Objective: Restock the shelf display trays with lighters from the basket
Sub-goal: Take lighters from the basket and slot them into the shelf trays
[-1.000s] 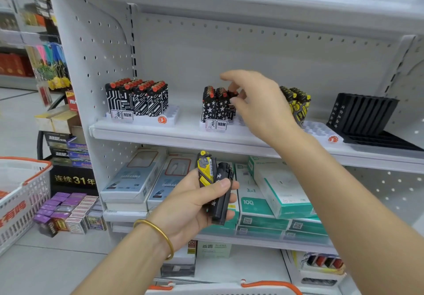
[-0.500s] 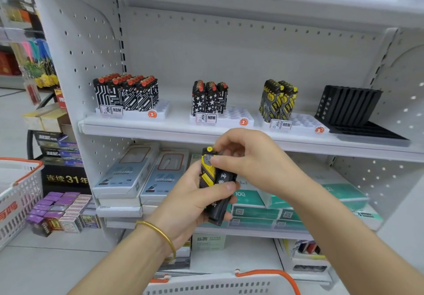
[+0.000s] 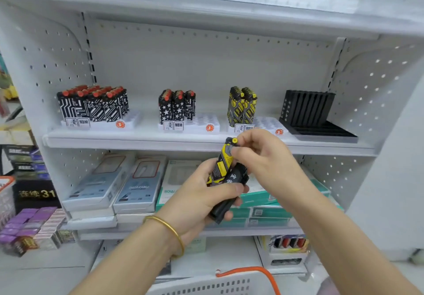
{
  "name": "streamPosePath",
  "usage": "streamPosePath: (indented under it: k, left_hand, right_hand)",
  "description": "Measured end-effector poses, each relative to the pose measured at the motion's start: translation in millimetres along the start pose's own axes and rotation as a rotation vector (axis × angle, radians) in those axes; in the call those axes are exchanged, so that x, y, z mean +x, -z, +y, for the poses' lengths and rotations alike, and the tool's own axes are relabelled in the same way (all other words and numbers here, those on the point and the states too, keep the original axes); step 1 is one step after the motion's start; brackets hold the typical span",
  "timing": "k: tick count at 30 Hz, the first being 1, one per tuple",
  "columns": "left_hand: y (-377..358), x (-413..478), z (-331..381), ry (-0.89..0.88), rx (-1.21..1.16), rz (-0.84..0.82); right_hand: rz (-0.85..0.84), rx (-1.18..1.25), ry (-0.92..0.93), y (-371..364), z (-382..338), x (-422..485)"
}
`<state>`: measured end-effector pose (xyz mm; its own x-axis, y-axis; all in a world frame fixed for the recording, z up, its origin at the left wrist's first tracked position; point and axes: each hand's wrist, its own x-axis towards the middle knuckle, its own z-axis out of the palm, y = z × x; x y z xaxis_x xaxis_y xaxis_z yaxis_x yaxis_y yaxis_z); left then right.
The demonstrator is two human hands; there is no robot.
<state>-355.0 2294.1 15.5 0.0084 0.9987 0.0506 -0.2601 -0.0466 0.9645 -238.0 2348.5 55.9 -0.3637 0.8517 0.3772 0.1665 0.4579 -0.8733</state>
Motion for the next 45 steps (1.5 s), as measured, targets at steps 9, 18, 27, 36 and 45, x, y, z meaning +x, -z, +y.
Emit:
streamPosePath:
  k: [9, 18, 27, 36, 45]
  left_hand:
    - [-45.4, 28.9, 2.4, 0.139, -0.122, -0.024]
    - [-48.4, 44.8, -4.2, 0.241, -0.147, -0.064]
    - [-48.2, 51.5, 4.0, 0.262, -0.182, -0.122]
    - [-44.5, 53.0, 5.0, 0.279, -0.205, -0.163]
    - [-41.8, 46.9, 11.8, 0.239, -0.217, -0.179]
  right_hand:
    - [0.326, 0.087, 0.077, 84.7, -3.8, 57.7]
    - [0.146, -0.302, 0.146, 74.5, 10.4, 132.2]
    - [-0.026, -0.218, 0.082, 77.5, 16.1, 150.8]
    - [-0.09, -0.31, 0.049, 78.3, 22.2, 149.9]
    - [0.124, -0.478, 0.146, 84.5, 7.2, 120.1]
